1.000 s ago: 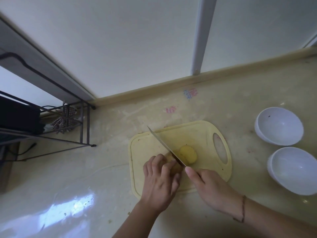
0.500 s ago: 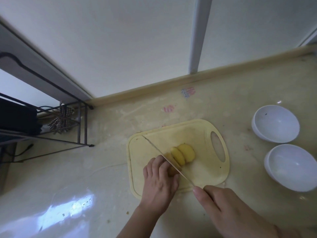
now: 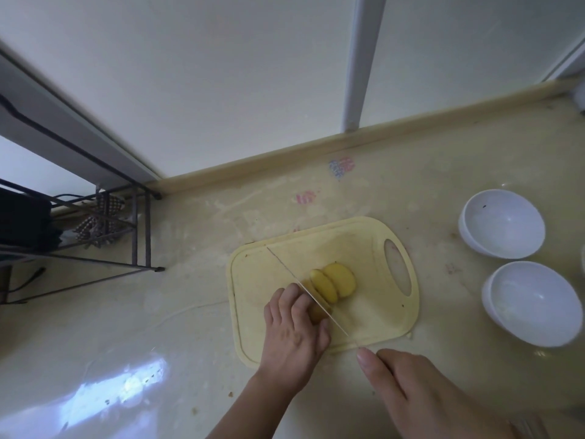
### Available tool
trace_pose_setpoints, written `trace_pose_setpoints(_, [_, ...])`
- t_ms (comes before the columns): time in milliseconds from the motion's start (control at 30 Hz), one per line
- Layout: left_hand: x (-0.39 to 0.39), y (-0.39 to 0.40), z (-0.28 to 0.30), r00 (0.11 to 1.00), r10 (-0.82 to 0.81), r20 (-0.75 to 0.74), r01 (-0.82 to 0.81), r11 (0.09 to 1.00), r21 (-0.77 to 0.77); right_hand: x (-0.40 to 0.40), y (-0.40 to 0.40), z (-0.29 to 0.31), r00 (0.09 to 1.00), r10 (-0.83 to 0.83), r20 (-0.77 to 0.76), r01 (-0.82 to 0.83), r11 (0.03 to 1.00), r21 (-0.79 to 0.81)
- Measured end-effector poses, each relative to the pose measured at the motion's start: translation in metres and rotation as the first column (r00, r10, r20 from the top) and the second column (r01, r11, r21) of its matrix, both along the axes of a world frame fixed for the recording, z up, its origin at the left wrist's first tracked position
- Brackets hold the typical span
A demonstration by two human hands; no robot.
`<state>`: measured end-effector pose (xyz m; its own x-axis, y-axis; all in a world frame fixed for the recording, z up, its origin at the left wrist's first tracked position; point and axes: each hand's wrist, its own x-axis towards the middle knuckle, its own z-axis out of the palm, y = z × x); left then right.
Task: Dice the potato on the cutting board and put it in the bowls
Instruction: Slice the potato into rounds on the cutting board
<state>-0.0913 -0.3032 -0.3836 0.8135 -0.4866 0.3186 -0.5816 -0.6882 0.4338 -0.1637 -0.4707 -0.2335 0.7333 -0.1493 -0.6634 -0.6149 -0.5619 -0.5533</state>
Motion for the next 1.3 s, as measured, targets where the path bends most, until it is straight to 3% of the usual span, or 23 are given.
trace_pose_setpoints(133, [0.000, 0.000, -0.001, 1.000, -0.013, -0.005, 0.013, 1.000, -0.017, 0.013, 0.004, -0.028, 0.998, 0.026, 0.050, -0.025, 1.000, -0.013])
trace_pose_setpoints(367, [-0.002, -0.001, 0.000, 0.999, 0.003, -0.043, -0.005, 0.998, -0.063, 0.038, 0.015, -0.066, 0.986, 0.094, 0.137, -0.110, 0.987, 0.115])
trace_pose_setpoints(700, [-0.007, 0.019, 0.016, 0.990, -0.010, -0.140, -0.001, 0.997, -0.078, 0.030, -0.004, -0.027, 0.995, -0.005, 0.100, -0.015, 0.981, 0.195])
trace_pose_setpoints(867, [-0.013, 0.017, 0.008, 0.984, 0.019, -0.178, -0.044, 0.989, -0.138, 0.013, -0.003, -0.008, 0.996, 0.020, 0.083, -0.031, 0.990, 0.134])
trace_pose_setpoints(1133, [-0.015, 0.015, 0.003, 0.976, 0.012, -0.218, -0.029, 0.997, -0.073, 0.000, 0.002, -0.005, 0.998, 0.017, 0.061, -0.021, 0.997, 0.072])
trace_pose_setpoints(1300, [-0.014, 0.008, 0.016, 0.982, 0.018, -0.191, -0.046, 0.988, -0.147, -0.002, 0.001, 0.000, 1.000, 0.013, 0.005, -0.013, 0.998, 0.064])
